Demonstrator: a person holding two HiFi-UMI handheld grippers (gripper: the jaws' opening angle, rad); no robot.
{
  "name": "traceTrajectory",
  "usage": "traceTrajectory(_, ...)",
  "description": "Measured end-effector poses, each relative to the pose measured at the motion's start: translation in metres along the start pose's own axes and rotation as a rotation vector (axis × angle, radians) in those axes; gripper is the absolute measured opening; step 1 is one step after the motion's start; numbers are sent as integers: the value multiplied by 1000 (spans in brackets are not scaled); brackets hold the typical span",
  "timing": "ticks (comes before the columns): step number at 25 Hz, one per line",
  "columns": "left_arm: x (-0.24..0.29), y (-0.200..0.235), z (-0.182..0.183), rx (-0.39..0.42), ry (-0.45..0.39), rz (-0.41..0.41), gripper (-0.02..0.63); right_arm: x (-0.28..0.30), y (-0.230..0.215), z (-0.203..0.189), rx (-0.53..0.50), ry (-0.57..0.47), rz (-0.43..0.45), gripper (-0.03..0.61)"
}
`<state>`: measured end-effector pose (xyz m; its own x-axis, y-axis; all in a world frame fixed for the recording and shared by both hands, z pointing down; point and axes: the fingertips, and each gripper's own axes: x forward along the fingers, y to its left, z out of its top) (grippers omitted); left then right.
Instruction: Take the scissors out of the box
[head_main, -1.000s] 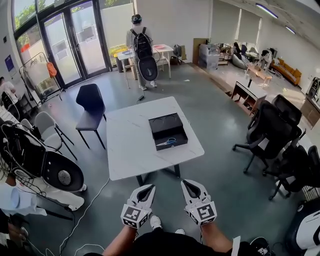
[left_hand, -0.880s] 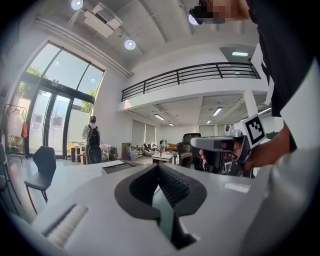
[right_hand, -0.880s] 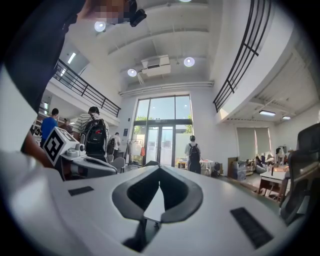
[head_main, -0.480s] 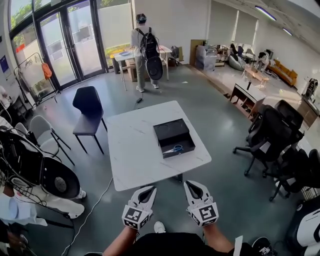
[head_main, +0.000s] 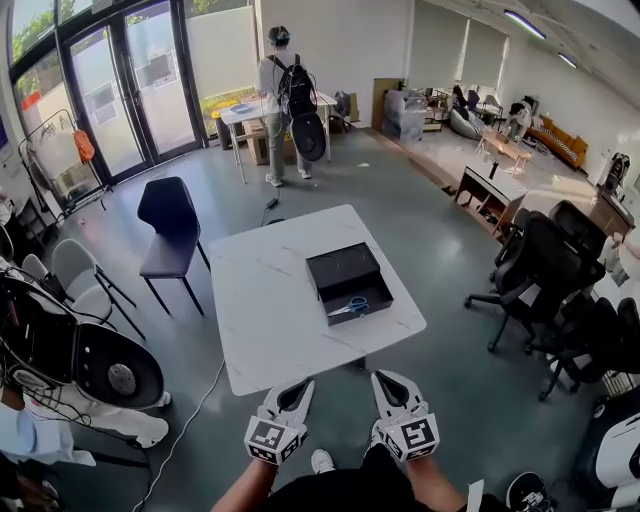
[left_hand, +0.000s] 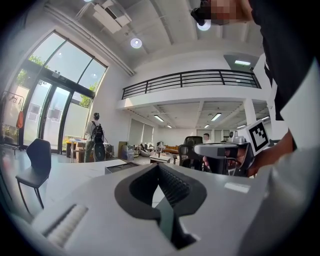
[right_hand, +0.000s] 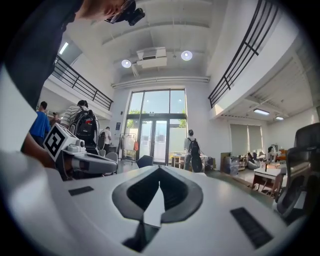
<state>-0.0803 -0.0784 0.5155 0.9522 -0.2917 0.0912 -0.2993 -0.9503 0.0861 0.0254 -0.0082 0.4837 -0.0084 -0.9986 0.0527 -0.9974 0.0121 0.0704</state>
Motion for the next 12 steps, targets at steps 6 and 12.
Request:
traceTrajectory(6, 27, 8, -6, 5, 28, -1, 9, 13, -21, -8, 16, 3, 11, 8)
traceTrajectory(12, 71, 15, 4, -1, 28, 15, 9, 37, -62, -7, 22, -6, 44, 8)
